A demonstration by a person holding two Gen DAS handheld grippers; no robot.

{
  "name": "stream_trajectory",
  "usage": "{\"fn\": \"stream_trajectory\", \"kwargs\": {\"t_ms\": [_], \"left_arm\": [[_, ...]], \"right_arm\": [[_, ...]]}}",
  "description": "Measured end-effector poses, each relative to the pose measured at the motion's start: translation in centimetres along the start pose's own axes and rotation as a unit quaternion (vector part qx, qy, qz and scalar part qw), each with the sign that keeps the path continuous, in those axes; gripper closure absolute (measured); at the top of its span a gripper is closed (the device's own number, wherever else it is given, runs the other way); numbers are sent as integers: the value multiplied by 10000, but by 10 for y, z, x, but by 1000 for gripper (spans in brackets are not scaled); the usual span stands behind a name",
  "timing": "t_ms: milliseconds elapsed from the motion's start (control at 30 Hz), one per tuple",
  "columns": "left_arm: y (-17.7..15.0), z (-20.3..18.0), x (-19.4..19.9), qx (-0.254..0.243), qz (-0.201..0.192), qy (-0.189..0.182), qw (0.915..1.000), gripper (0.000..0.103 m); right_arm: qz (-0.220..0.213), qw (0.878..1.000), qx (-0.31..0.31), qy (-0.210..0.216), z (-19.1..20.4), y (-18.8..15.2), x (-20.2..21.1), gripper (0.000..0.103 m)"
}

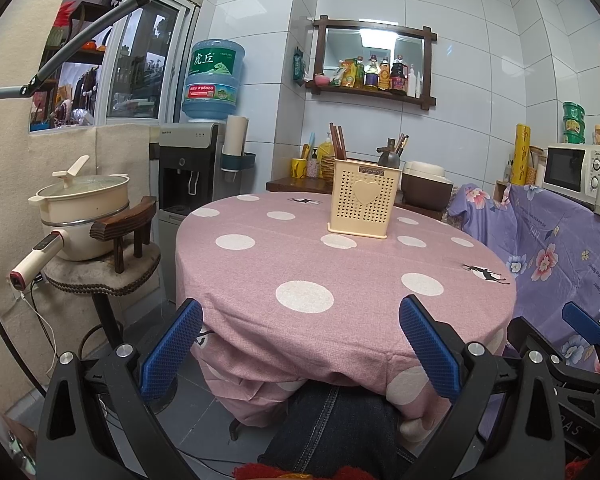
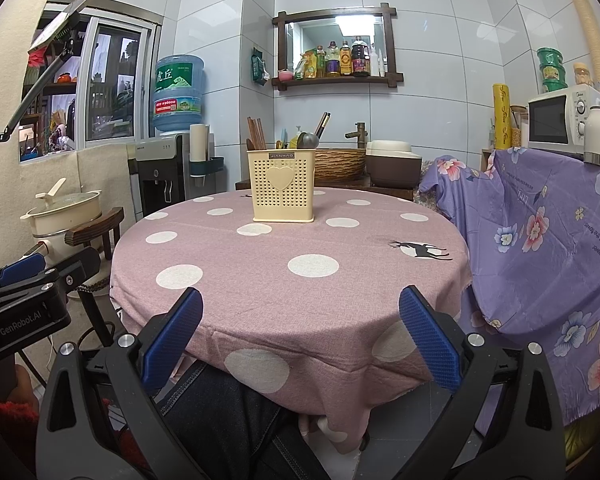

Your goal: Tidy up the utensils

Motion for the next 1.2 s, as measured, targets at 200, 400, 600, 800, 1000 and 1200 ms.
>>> {"fn": "stream_trajectory", "kwargs": {"t_ms": [200, 400, 600, 800, 1000, 1200], "left_arm": [[0, 0, 0, 3, -7, 10, 10000, 5], [-5, 4, 0, 10, -15, 31, 10000, 5], [-5, 3, -1, 9, -6, 35, 10000, 5], [-5, 3, -1, 6, -5, 33, 10000, 5], [-5, 3, -1, 7, -3, 38, 10000, 5], [-5, 3, -1, 6, 1, 36, 10000, 5]], "right_arm": [[6, 10000, -3, 1, 0, 1, 0, 6], [6, 10000, -2, 3, 0, 1, 0, 6], [9, 10000, -3, 3, -1, 0, 0, 6], [12, 10000, -5, 2, -1, 1, 0, 6], [13, 10000, 0, 7, -1, 1, 0, 6], [16, 10000, -1, 8, -1, 2, 0, 6]]}}
Point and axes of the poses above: each gripper's, at about its wrist camera, not at the fingertips, and x roughly against the way its jaws point, z to its left, y to its top, the point moved 2 cm from there along -x, roughly the way its jaws point, and after that the axes turned 8 degrees about y, right-handed, at the moved point
